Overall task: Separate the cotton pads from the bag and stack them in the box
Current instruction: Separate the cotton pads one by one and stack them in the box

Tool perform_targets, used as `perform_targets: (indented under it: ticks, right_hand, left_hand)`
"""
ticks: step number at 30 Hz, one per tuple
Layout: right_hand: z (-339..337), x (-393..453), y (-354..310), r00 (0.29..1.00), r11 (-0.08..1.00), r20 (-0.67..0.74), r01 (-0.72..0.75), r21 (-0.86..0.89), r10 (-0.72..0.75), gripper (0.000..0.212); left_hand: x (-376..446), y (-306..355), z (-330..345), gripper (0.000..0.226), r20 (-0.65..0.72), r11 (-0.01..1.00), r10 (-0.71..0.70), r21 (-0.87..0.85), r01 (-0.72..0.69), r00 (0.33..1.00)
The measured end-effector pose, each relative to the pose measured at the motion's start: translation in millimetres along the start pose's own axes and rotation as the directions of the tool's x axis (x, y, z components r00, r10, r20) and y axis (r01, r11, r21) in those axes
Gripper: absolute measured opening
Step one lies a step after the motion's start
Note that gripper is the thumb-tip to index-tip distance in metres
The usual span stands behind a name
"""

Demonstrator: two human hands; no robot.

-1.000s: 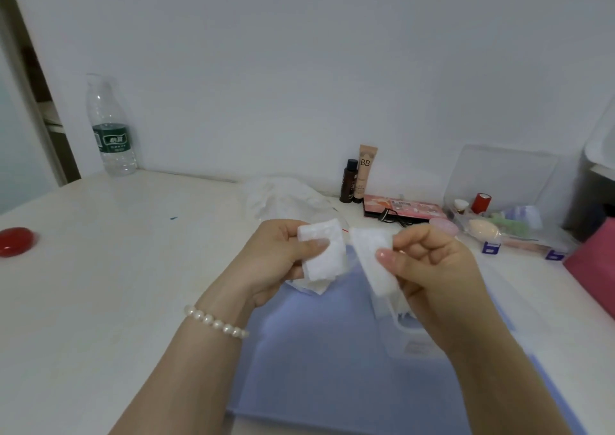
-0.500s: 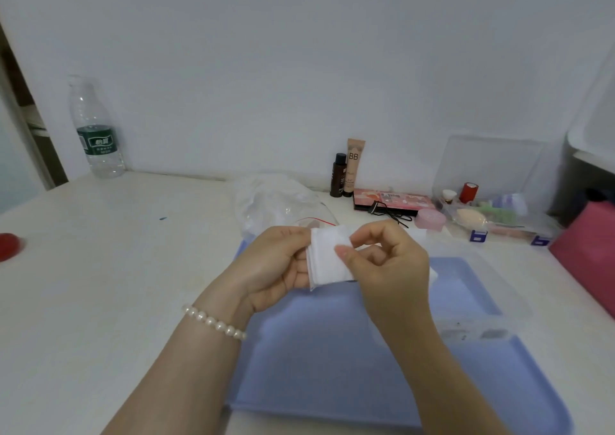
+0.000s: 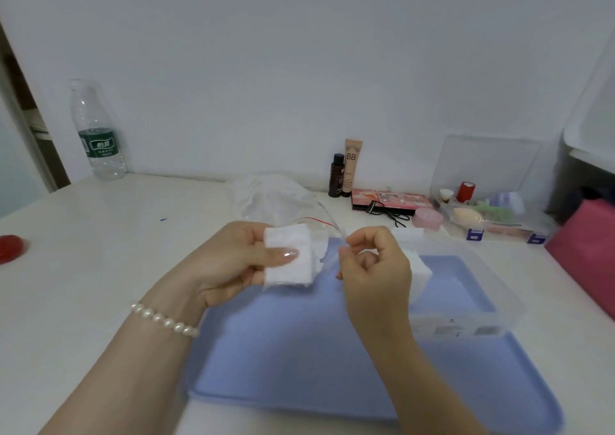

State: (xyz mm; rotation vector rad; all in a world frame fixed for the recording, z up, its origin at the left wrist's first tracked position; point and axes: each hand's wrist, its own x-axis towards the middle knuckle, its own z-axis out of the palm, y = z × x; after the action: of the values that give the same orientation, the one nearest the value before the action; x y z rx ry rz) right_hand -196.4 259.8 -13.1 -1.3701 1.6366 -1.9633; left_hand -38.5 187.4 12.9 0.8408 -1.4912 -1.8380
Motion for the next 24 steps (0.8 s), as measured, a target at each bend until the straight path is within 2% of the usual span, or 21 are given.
perform_targets:
  ticks: [2, 4, 6, 9, 12, 14, 17, 20, 22, 24]
  right_hand:
    - [5.1, -2.4, 6.9, 0.986, 0.975, 0.017, 0.168, -0.147, -0.167, 0.024]
    - [12.0, -6.8, 17.5, 0.942, 0.888, 0.103, 0.336, -0.313, -0.320, 0.021]
    - [21.0, -11.0, 26.6, 0.911, 0.810, 0.213, 0.413, -0.418, -0.354, 0.021]
    - [36.0, -9.9, 34.5, 0.885, 0.738, 0.342, 0.456, -0.497, -0.317, 0.022]
    - [47.1, 6.3, 24.3, 0.864, 0.680, 0.476, 0.448, -0.581, -0.162, 0.024]
    - [49.2, 19.1, 20.1, 0.854, 0.698, 0.521, 0.378, -0.608, -0.008, 0.029]
    - [61.7, 25.5, 23.1, 0.832, 0.592, 0.534, 0.358, -0.722, 0.149, 0.030]
    - [73.1, 28.1, 32.5, 0.830, 0.541, 0.417, 0.172, -0.823, 0.371, 0.047]
    - [76.0, 30.9, 33.9, 0.806, 0.505, 0.407, 0.159, -0.849, 0.430, 0.051]
    - [76.2, 33.0, 33.6, 0.799, 0.485, 0.421, 0.189, -0.854, 0.430, 0.046]
  left_hand:
    - [-8.8, -7.3, -23.2, 0.059, -0.020, 0.999, -0.027, -0.022, 0.027, 0.999]
    - [-13.3, -12.7, -42.8, 0.077, -0.046, 0.997, -0.063, -0.043, 0.061, 0.997]
    - [-12.6, -14.3, -55.6, 0.079, -0.063, 0.997, -0.057, -0.057, 0.054, 0.996]
    - [-10.1, -14.1, -56.7, 0.076, -0.035, 0.996, -0.081, -0.051, 0.079, 0.996]
    - [-9.6, -16.1, -49.1, 0.045, 0.036, 0.990, -0.143, 0.014, 0.142, 0.989]
    - [-9.0, -17.8, -45.6, 0.030, 0.076, 0.987, -0.159, 0.033, 0.157, 0.984]
    - [-9.3, -18.2, -42.3, 0.028, 0.149, 0.990, -0.142, 0.023, 0.140, 0.979]
    - [-9.8, -17.9, -40.3, 0.031, 0.184, 0.992, -0.122, 0.003, 0.124, 0.975]
    - [-8.3, -18.5, -43.0, 0.034, 0.174, 0.994, -0.111, 0.004, 0.112, 0.978]
    - [-7.2, -18.7, -45.6, 0.035, 0.151, 0.994, -0.103, -0.017, 0.106, 0.983]
